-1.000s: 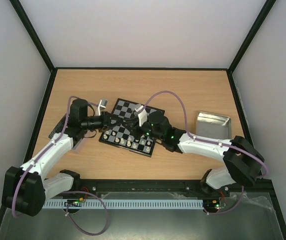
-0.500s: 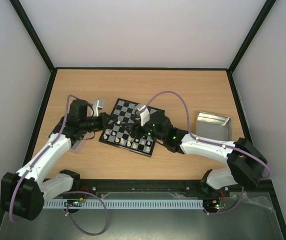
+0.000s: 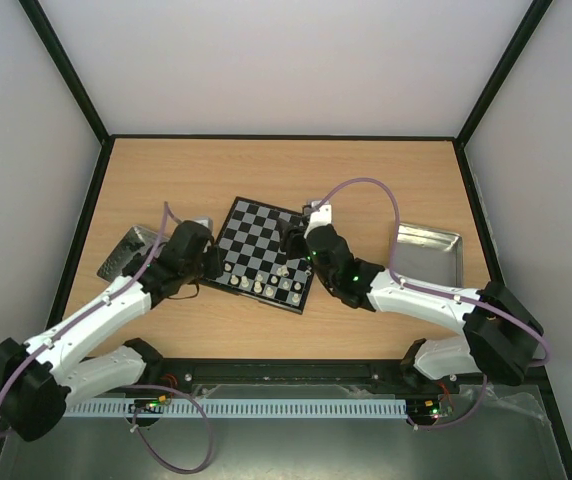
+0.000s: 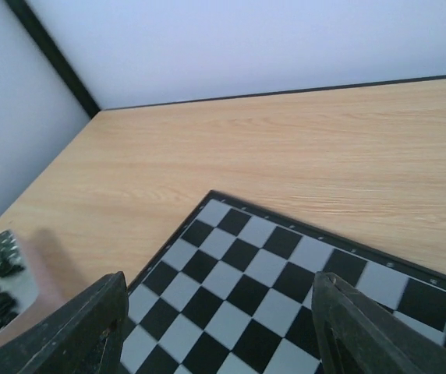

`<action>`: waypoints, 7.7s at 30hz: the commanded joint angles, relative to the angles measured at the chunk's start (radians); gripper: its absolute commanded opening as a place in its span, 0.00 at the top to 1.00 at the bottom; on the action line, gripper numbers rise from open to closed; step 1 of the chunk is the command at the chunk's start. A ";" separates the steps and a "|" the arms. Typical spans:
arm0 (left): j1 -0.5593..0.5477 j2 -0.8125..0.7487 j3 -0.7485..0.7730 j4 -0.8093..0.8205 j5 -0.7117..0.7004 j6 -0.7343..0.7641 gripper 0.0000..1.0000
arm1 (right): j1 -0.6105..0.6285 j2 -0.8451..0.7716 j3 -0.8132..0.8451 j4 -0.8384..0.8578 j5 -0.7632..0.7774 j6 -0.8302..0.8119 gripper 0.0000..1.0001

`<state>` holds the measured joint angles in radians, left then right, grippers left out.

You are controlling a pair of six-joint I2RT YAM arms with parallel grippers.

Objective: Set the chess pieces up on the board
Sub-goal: Place the chess piece on the chessboard, then pick up the chess piece from the chessboard, then place the chess piece on the chessboard, then pick up the chess piece from the chessboard.

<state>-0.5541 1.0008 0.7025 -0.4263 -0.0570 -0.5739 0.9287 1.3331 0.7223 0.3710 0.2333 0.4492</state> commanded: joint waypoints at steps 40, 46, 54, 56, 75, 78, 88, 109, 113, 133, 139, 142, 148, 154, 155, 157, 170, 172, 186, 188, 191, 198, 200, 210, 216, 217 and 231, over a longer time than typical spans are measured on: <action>-0.108 0.263 -0.164 0.225 -0.153 -0.115 0.95 | -0.088 0.002 -0.080 0.015 0.005 0.152 0.35; -0.113 0.243 -0.157 0.194 -0.164 -0.120 0.88 | -0.089 0.001 -0.079 0.010 0.010 0.161 0.35; -0.113 0.193 -0.121 0.152 -0.133 -0.119 0.76 | -0.088 -0.014 -0.085 0.012 0.000 0.166 0.35; -0.113 0.167 -0.103 0.139 -0.138 -0.124 0.74 | -0.088 -0.023 -0.084 0.007 0.000 0.163 0.35; -0.111 -0.307 0.084 0.085 -0.393 0.046 0.38 | -0.091 0.180 0.345 -0.702 -0.255 0.112 0.37; -0.110 -0.342 0.099 0.097 -0.426 0.106 0.34 | -0.090 0.231 0.379 -0.766 -0.297 0.109 0.41; -0.110 -0.382 0.061 0.107 -0.487 0.166 0.27 | -0.063 0.372 0.455 -0.866 -0.327 0.109 0.48; -0.110 -0.374 0.024 0.115 -0.475 0.152 0.26 | -0.034 0.506 0.511 -0.895 -0.341 0.113 0.88; -0.110 -0.374 0.023 0.114 -0.474 0.152 0.26 | -0.034 0.503 0.509 -0.881 -0.328 0.113 0.95; -0.110 -0.372 0.019 0.112 -0.484 0.147 0.26 | 0.016 0.563 0.644 -0.798 -0.376 0.066 0.96; -0.110 -0.370 0.019 0.112 -0.484 0.146 0.26 | 0.041 0.604 0.670 -0.830 -0.383 0.047 0.94; -0.110 -0.367 0.019 0.112 -0.481 0.145 0.26 | 0.043 0.620 0.673 -0.842 -0.386 0.038 0.93; -0.110 -0.364 0.020 0.111 -0.479 0.144 0.26 | 0.045 0.637 0.675 -0.841 -0.406 0.027 0.91; -0.110 -0.364 0.019 0.109 -0.478 0.143 0.26 | 0.044 0.646 0.679 -0.852 -0.417 0.021 0.86; -0.110 -0.364 0.019 0.109 -0.479 0.143 0.26 | 0.045 0.646 0.682 -0.855 -0.417 0.019 0.84; -0.110 -0.364 0.019 0.109 -0.478 0.143 0.26 | 0.045 0.640 0.684 -0.858 -0.415 0.019 0.81; -0.110 -0.363 0.019 0.110 -0.479 0.131 0.25 | 0.041 0.503 0.626 -0.787 -0.261 0.066 0.69; -0.110 -0.363 0.020 0.111 -0.478 0.131 0.25 | 0.036 0.466 0.598 -0.781 -0.207 0.079 0.67; -0.109 -0.351 0.019 0.116 -0.466 0.133 0.24 | -0.027 0.403 0.458 -0.883 -0.208 0.124 0.59; -0.108 -0.348 0.020 0.117 -0.466 0.133 0.24 | -0.027 0.410 0.457 -0.887 -0.233 0.115 0.59; -0.107 -0.342 0.022 0.115 -0.466 0.133 0.23 | -0.026 0.429 0.463 -0.896 -0.288 0.095 0.60; -0.107 -0.341 0.022 0.113 -0.467 0.132 0.23 | -0.026 0.452 0.463 -0.924 -0.268 0.105 0.67; -0.107 -0.342 0.023 0.112 -0.466 0.132 0.22 | -0.027 0.454 0.462 -0.924 -0.264 0.108 0.69; -0.106 -0.345 0.021 0.109 -0.466 0.131 0.22 | -0.028 0.486 0.449 -0.923 -0.279 0.112 0.72; -0.106 -0.345 0.021 0.110 -0.466 0.129 0.22 | -0.028 0.500 0.447 -0.917 -0.279 0.113 0.79; -0.106 -0.346 0.021 0.110 -0.465 0.129 0.22 | -0.028 0.501 0.446 -0.916 -0.280 0.114 0.81; -0.106 -0.311 0.004 0.146 -0.348 0.061 0.22 | -0.033 0.415 0.419 -0.757 -0.223 0.080 0.87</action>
<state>-0.6624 0.6712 0.7319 -0.3264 -0.4801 -0.4595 0.9005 1.8141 1.1645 -0.4751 -0.0402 0.5564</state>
